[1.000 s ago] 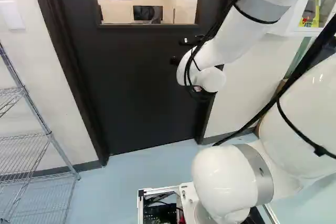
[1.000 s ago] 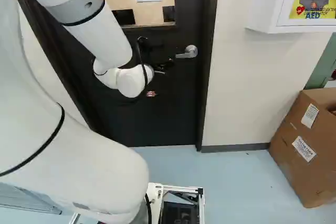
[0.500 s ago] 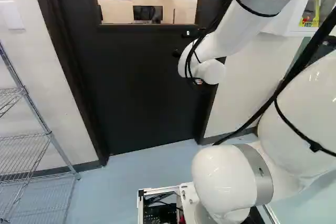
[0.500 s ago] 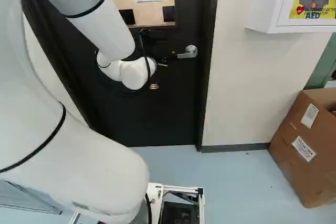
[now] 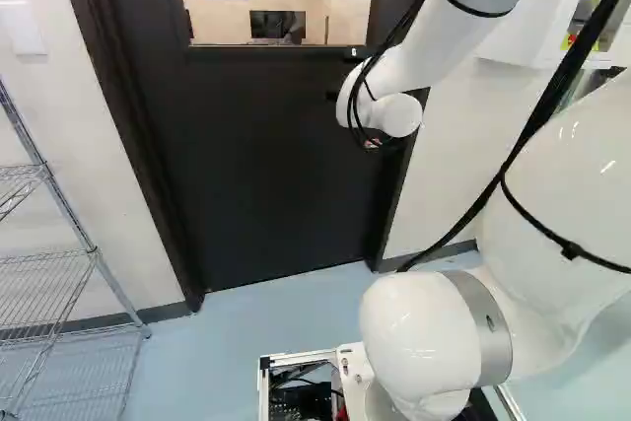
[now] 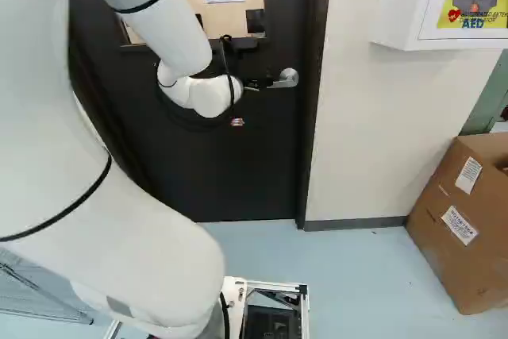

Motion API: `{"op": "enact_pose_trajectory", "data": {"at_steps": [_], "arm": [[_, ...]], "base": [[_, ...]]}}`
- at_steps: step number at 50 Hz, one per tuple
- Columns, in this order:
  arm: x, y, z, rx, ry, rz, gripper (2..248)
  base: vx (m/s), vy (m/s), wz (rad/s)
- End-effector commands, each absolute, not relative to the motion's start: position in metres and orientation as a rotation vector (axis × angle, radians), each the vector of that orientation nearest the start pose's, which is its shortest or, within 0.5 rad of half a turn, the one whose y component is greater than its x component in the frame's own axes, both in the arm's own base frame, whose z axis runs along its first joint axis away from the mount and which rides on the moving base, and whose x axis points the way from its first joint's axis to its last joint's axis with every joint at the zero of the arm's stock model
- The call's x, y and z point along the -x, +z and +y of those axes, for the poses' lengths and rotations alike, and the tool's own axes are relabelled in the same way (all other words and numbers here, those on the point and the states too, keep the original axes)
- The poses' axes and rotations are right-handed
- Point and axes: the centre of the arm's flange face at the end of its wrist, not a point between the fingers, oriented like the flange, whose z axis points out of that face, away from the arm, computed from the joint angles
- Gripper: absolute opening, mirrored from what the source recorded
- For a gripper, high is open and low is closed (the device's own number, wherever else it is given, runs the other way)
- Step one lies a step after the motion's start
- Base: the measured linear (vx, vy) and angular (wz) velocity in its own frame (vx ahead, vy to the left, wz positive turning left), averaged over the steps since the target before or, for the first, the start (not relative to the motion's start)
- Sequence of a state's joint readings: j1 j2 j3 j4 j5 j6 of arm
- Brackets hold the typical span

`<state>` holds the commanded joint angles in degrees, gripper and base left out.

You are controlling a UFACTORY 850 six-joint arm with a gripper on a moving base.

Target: Open the door and move inside

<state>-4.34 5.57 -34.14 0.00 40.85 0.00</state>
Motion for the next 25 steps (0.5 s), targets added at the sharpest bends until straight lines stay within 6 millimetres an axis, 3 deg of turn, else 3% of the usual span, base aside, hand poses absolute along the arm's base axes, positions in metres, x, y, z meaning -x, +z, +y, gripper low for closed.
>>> {"op": "enact_pose_trajectory", "data": {"at_steps": [13,25], "arm": [[-0.458,0.513,-0.034,2.470,-2.015,0.093,247],[-0.463,0.514,-0.034,2.475,-2.008,0.092,247]], "base": [[0.000,0.000,0.000],[0.000,0.000,0.000]]}}
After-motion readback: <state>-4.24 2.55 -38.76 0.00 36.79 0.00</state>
